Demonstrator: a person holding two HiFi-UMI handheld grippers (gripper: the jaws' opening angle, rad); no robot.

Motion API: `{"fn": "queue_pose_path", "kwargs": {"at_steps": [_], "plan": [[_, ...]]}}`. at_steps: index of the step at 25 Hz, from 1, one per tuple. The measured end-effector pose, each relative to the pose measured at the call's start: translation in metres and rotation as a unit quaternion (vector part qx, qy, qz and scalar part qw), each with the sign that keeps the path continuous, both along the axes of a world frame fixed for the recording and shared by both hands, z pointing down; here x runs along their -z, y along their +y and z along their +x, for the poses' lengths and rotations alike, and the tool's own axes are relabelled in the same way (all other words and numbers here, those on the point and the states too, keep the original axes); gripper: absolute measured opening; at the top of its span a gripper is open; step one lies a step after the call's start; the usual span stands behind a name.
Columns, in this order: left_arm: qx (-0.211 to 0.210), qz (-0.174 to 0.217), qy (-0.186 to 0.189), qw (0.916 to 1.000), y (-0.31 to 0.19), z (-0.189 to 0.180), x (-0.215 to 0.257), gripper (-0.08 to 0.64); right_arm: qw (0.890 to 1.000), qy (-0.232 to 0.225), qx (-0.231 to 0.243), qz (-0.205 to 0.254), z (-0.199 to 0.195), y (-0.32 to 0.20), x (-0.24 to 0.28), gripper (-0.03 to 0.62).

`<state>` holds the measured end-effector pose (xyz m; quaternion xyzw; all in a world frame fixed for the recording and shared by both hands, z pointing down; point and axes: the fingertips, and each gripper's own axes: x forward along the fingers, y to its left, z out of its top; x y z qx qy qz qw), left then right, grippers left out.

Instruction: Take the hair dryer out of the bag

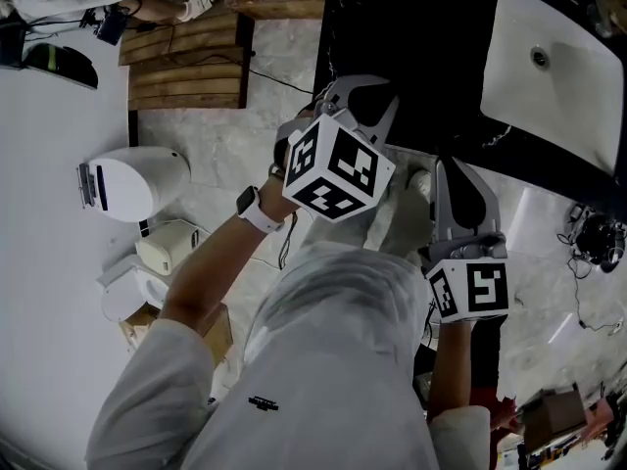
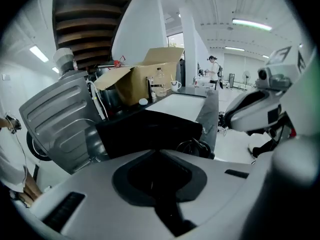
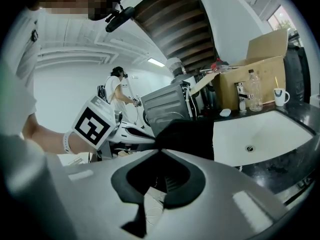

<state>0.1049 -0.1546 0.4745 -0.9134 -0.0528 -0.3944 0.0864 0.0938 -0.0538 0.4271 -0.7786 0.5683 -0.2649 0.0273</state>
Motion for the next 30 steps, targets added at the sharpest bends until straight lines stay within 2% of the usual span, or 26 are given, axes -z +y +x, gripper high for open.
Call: {"fn": "queue_pose_path", "kwargs": {"at_steps": [4, 8, 10, 14, 20, 30], "plan": [[0.005, -0.055, 0.004, 0.9985, 0.001, 0.006, 0.013, 0.026, 1.0, -0.006, 0.02, -0.01, -0.002, -0.011, -0.002, 0.079], [-0.001, -0.084, 0.002, 0.9965, 0.002, 0.013, 0.022, 0.026, 0.999, -0.006, 0.025, -0.023, 0.001, -0.024, -0.004, 0.124], [-0.001, -0.097, 0.004, 0.9953, 0.001, 0.017, 0.024, 0.026, 0.999, -0.006, 0.025, -0.034, 0.004, -0.032, -0.008, 0.168], [0.005, -0.105, 0.013, 0.9943, -0.004, 0.026, 0.029, 0.026, 0.998, -0.013, 0.017, -0.051, 0.014, -0.045, -0.017, 0.199], [0.006, -0.116, 0.023, 0.993, -0.007, 0.038, 0.036, 0.026, 0.996, -0.027, -0.029, -0.081, 0.036, -0.057, -0.033, 0.233], [-0.012, -0.124, 0.027, 0.9919, -0.007, 0.05, 0.031, 0.026, 0.986, -0.029, -0.078, -0.142, 0.058, -0.064, -0.066, 0.253]]}}
